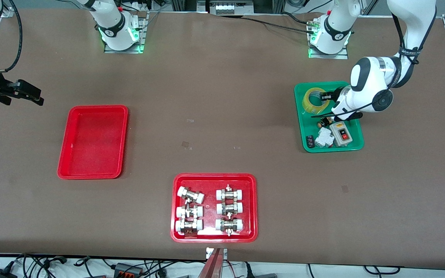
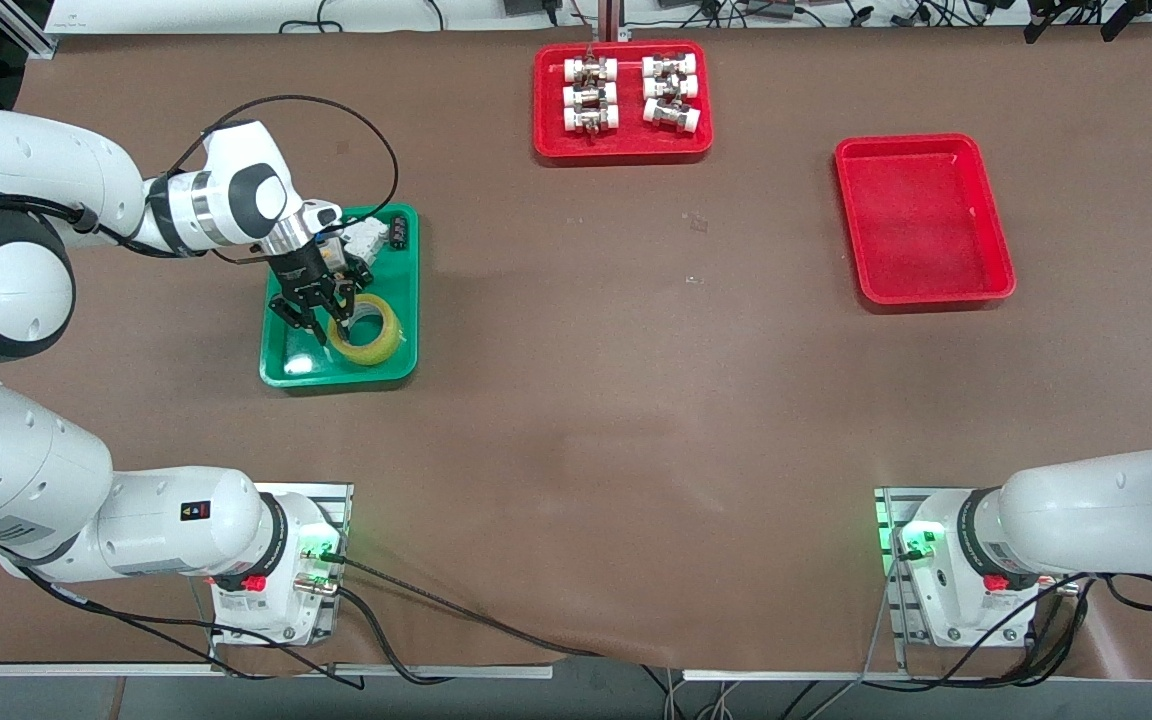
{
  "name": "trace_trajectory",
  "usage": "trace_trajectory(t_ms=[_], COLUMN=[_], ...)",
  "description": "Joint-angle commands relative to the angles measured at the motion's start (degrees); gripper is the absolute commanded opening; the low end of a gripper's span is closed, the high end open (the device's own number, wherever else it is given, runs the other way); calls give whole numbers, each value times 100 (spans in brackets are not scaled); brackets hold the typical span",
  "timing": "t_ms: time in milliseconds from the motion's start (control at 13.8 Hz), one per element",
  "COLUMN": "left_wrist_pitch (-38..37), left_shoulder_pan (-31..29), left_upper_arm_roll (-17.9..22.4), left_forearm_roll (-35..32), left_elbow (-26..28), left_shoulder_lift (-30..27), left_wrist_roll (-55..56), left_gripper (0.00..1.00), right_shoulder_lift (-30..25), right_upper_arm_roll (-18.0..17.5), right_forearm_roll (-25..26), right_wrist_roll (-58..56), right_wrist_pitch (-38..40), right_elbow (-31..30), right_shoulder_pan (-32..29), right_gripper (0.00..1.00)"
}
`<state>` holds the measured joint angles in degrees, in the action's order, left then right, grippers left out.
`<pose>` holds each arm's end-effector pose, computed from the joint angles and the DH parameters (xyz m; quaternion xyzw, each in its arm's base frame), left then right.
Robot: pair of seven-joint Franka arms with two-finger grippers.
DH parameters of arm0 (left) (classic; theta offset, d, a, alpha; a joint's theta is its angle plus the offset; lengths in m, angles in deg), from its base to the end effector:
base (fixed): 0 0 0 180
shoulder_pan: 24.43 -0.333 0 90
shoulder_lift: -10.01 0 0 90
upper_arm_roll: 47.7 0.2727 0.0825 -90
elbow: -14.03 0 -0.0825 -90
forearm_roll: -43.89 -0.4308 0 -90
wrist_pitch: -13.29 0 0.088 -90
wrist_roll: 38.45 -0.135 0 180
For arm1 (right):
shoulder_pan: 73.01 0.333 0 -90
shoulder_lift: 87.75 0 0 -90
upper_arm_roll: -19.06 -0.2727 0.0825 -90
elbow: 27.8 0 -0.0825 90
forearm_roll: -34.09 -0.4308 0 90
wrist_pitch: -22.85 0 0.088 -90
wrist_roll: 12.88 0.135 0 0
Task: Left arm passes tape to right arm into tray
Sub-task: 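Lower the left gripper and grasp the yellow tape roll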
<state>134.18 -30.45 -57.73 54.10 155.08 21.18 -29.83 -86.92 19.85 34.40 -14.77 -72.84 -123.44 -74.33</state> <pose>0.4119 -0.0485 0.0831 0.9549 0.1000 -0.2754 0.0479 0.6095 -0.0231 0.5017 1.0000 -0.0016 -0.0069 0.0026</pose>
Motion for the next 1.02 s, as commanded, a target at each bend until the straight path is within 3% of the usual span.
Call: trace_trajectory(t_ms=[0,363,509,872,944], left_wrist_pitch=[66,-91,-450,-2022,-2304], left_shoulder_pan=[-22,21,22,48,48], left_upper_arm_roll=[-42,-33,-25,-77,-286], left_forearm_roll=[182,165,113,104,121], left_elbow=[10,-262,-603,-2280,-2649], left_shoulder_lift=[-19,-115,-229,-248,-248], left_wrist_roll=[-1,-18,-18,69,96], left_gripper=[10,7,7,4,2], right_shoulder_lift=[5,84,67,49,58], right_upper_arm_roll=[-62,-62,-62,-53,-53], right_forearm_roll=[-83,-83,-83,-66,-92], right_wrist_roll=[57,66,75,75,75], right_wrist_pitch=[-64,-117,-47,104,42], right_elbow=[2,10,19,63,81], right_shoulder_pan=[-62,-71,-62,-71,-71], right_gripper=[100,100,100,100,100])
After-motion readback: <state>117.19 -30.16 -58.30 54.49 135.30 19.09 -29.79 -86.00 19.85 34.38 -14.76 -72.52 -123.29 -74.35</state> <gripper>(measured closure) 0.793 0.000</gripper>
